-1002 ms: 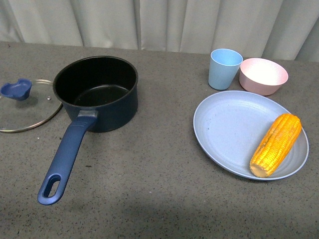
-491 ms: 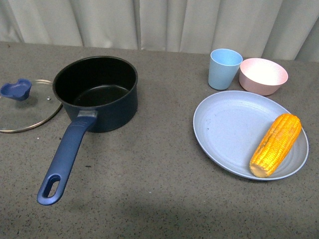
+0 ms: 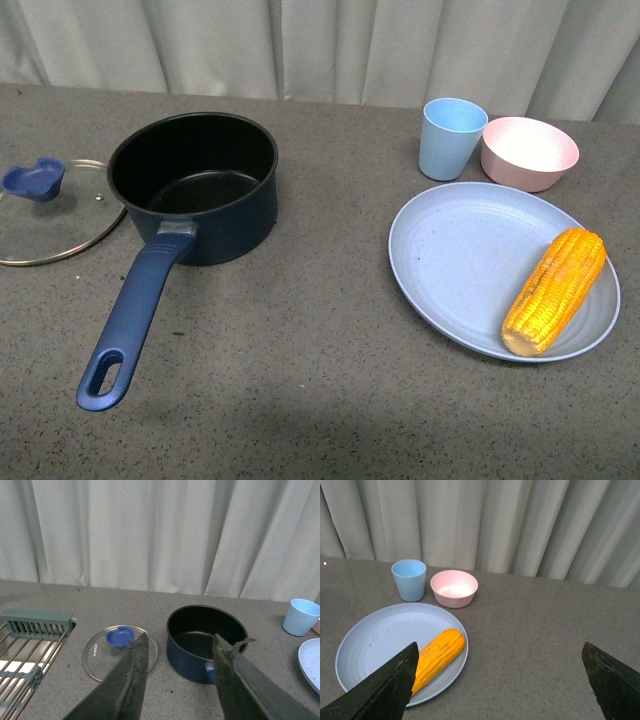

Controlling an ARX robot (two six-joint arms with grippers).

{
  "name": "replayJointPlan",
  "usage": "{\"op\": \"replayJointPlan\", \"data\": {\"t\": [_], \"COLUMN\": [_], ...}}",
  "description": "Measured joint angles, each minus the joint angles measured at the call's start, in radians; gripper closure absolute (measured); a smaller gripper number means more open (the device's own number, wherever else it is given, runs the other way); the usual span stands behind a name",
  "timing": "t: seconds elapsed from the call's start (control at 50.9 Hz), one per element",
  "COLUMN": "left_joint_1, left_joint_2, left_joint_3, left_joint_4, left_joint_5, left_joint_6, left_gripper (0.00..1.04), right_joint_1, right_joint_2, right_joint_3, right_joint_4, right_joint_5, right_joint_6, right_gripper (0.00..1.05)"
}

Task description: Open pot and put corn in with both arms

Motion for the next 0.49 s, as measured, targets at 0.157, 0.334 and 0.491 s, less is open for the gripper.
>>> {"op": "replayJointPlan", "data": {"t": [0.157,0.334,0.491], "left_joint_1": [0.000,0.000,0.000], "left_joint_2": [0.000,0.000,0.000], "left_joint_3": [0.000,0.000,0.000], "left_joint_4": [0.000,0.000,0.000], "left_joint_5": [0.000,0.000,0.000], "left_joint_6": [0.000,0.001,0.001], "left_gripper": [0.32,0.05,0.07], "right_joint_1": [-0.020,-0.005,0.026], "right_joint_2": [0.325,0.901,1.340], "right_joint_3": [0.055,0.179,0.364], "right_joint_4": [0.217,0.512,0.492], "right_joint_5": [-0.028,-0.002,0.039], "right_joint_6": [0.031,0.142,0.315], "right_gripper": [0.09,0.09,0.09]}}
